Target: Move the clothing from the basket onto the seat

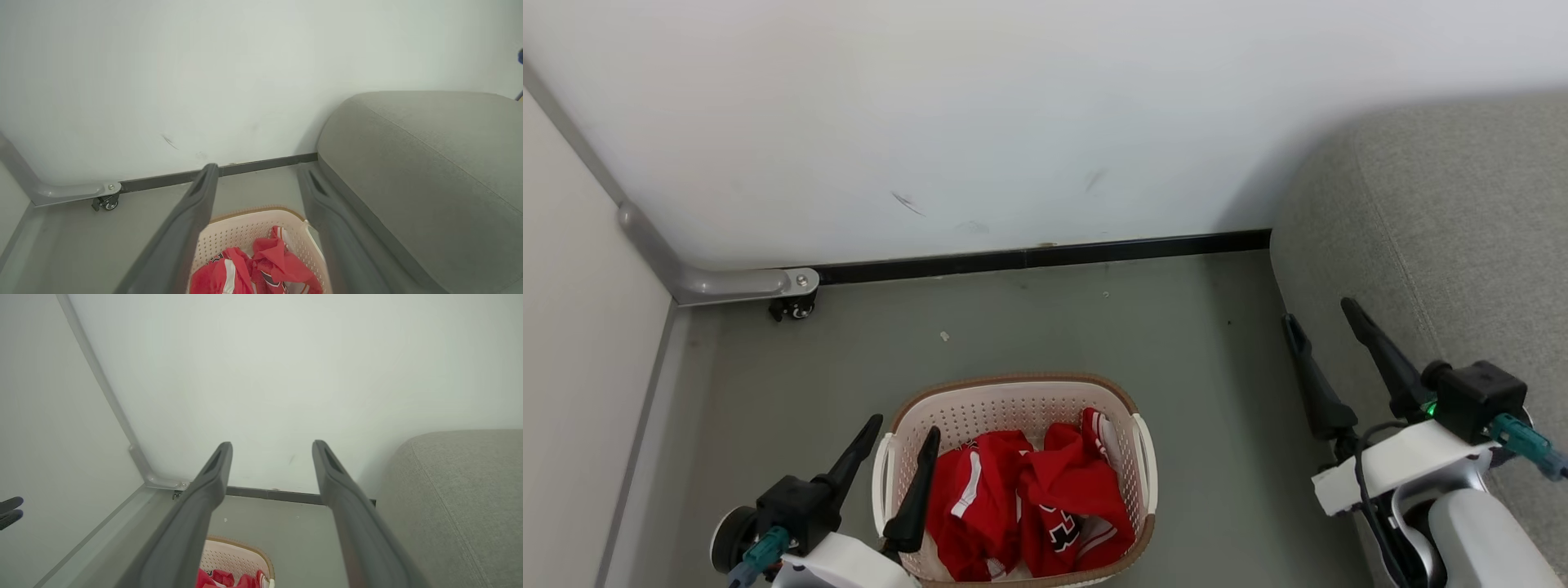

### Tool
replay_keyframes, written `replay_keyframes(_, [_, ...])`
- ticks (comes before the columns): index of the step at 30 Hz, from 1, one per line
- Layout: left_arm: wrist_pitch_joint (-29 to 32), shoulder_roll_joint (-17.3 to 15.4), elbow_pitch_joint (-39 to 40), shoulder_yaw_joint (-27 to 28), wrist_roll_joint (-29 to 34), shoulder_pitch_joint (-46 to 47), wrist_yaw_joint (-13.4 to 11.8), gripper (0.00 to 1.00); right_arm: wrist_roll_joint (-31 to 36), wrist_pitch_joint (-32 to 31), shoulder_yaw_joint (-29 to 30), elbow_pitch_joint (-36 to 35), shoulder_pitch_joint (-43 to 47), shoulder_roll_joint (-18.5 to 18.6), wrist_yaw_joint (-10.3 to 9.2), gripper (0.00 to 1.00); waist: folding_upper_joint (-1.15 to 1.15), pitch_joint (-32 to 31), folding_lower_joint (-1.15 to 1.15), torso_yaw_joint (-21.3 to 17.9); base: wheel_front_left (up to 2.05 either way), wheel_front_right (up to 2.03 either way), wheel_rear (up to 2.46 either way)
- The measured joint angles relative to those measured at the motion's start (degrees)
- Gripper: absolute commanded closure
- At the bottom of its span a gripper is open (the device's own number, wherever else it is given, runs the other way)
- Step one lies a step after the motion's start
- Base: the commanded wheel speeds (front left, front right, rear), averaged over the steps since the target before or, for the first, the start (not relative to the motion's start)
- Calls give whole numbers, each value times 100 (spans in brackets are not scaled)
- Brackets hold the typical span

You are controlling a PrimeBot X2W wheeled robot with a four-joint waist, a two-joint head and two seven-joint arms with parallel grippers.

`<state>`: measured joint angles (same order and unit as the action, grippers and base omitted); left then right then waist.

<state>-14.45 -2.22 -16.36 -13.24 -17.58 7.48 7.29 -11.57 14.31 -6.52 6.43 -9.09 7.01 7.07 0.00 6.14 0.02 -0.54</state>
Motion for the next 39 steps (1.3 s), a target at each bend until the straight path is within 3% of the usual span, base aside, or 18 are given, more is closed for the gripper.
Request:
replay_keyframes(22, [48, 9, -871, -443, 134, 640, 0, 0, 40, 7, -145, -365, -677, 59, 0, 0, 0, 725, 0, -94, 0, 0, 0])
replay_keyframes(39, [844, 20, -1650, -754, 147, 1676, -10, 0, 40, 8, -49, -698, -1260, 58, 0, 0, 0, 1569, -1, -300, 0, 0, 0])
